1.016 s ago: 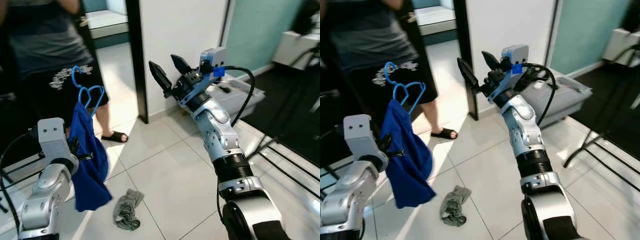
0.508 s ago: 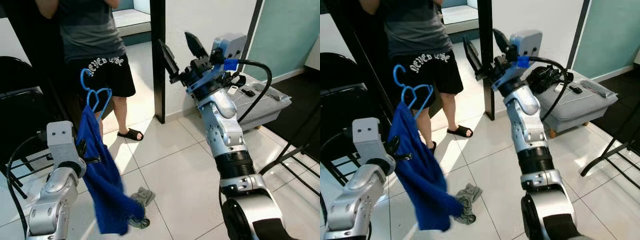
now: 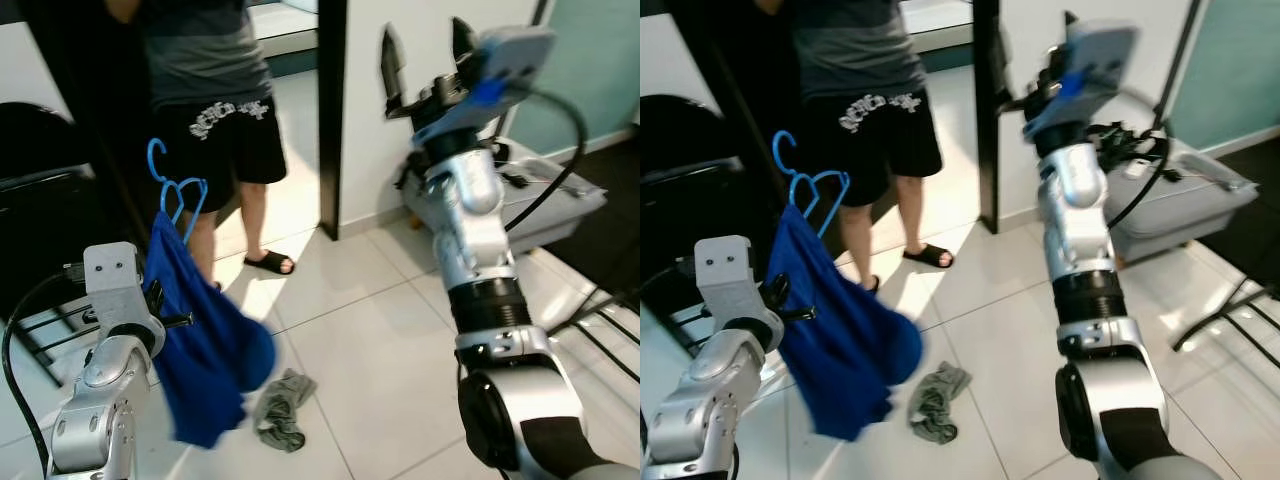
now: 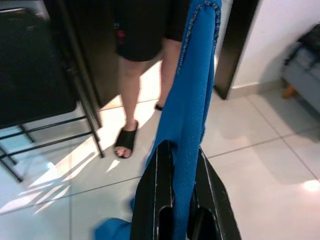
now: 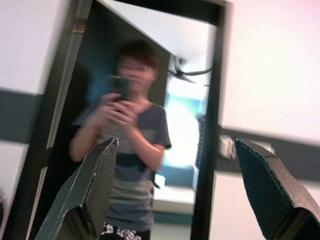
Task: Hang hanger
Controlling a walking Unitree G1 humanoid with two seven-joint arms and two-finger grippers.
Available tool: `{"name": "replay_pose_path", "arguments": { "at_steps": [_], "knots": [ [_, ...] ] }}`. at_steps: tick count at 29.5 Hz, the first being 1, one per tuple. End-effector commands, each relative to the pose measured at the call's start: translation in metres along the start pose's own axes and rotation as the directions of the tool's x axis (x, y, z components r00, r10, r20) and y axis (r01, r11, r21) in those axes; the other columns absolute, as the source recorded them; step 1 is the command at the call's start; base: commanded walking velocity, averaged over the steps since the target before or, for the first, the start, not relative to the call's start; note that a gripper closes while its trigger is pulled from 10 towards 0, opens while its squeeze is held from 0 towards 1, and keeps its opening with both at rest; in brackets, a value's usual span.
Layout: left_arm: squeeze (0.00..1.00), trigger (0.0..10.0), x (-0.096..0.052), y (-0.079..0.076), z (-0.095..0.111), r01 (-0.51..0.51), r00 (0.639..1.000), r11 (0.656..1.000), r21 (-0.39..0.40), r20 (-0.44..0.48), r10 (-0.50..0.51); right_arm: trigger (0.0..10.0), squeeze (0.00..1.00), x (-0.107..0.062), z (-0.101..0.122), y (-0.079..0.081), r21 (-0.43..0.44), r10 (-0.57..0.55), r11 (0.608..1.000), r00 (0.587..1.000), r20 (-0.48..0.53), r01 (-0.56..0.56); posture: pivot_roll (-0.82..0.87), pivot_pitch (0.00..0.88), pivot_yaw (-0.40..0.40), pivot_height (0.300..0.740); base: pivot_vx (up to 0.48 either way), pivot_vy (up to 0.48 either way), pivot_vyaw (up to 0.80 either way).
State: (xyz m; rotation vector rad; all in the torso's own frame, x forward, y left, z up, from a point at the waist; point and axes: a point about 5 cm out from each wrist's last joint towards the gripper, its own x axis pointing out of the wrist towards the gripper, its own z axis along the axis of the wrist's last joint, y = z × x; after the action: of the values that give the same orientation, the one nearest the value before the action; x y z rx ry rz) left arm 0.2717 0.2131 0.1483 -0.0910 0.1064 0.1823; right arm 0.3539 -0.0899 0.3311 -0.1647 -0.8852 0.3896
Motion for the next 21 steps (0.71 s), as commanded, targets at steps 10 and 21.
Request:
{"name": "replay_pose_path", "arguments": {
  "at_steps": [10,21],
  "knots": [
    [0.00,10.0,-0.001,0.005,0.002,-0.014,1.000,1.000,0.025,0.011,0.014,10.0,0.00,0.004,-0.001,-0.013,-0.052,-0.111,0.992,0.994,0.019,0.111,0.13,0.000,0.035,0.740,0.000,0.000,0.00],
    [0.00,10.0,0.000,0.005,0.001,-0.012,1.000,1.000,0.025,0.010,0.012,10.0,0.00,0.001,-0.012,-0.027,0.004,-0.227,0.974,0.973,-0.043,0.227,0.13,0.000,0.034,0.740,0.000,0.000,0.00]
  ]
}}
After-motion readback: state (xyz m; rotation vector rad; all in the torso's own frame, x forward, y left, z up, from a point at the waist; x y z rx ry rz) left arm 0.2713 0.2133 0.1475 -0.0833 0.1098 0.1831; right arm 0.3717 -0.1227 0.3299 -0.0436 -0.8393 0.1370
